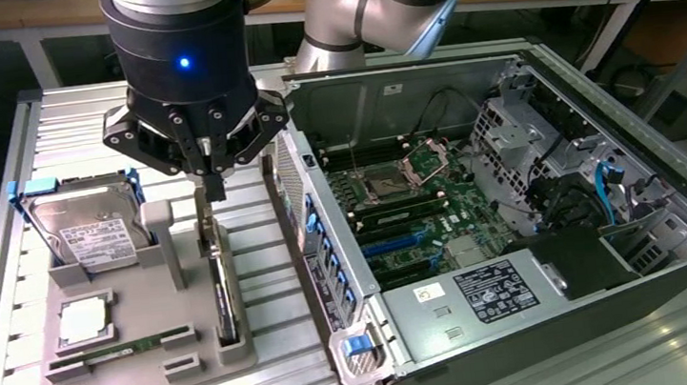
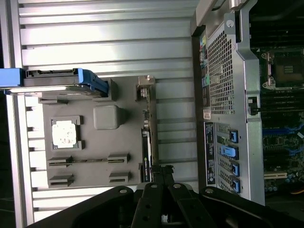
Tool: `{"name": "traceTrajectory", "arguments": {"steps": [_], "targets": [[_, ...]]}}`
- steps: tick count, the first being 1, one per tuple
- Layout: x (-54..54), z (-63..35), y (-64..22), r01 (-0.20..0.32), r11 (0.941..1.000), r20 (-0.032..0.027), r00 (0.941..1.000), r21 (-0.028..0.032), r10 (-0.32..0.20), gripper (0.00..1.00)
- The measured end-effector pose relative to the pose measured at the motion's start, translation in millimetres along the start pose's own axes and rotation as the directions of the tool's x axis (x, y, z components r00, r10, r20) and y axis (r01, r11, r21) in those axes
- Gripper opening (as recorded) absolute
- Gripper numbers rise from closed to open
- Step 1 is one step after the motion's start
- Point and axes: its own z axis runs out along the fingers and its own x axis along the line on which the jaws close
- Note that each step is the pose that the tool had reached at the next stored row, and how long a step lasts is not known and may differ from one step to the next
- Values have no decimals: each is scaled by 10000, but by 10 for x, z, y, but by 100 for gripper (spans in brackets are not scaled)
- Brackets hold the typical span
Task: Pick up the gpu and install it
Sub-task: 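Pick up the gpu and move the gpu toward the slot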
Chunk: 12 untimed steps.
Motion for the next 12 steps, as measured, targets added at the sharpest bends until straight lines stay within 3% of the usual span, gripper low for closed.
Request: {"name": "traceTrajectory", "arguments": {"steps": [3,5,6,8,9,11,12], "targets": [[0,0,0,0,10000,0,10000,0,0,17],[0,0,0,0,10000,0,10000,0,0,29],[0,0,0,-1,10000,0,10000,-1,1,29],[0,0,0,0,10000,0,10000,0,0,42],[0,0,0,0,10000,0,10000,0,0,42],[0,0,0,0,10000,0,10000,0,0,54],[0,0,0,0,10000,0,10000,-1,0,54]]}}
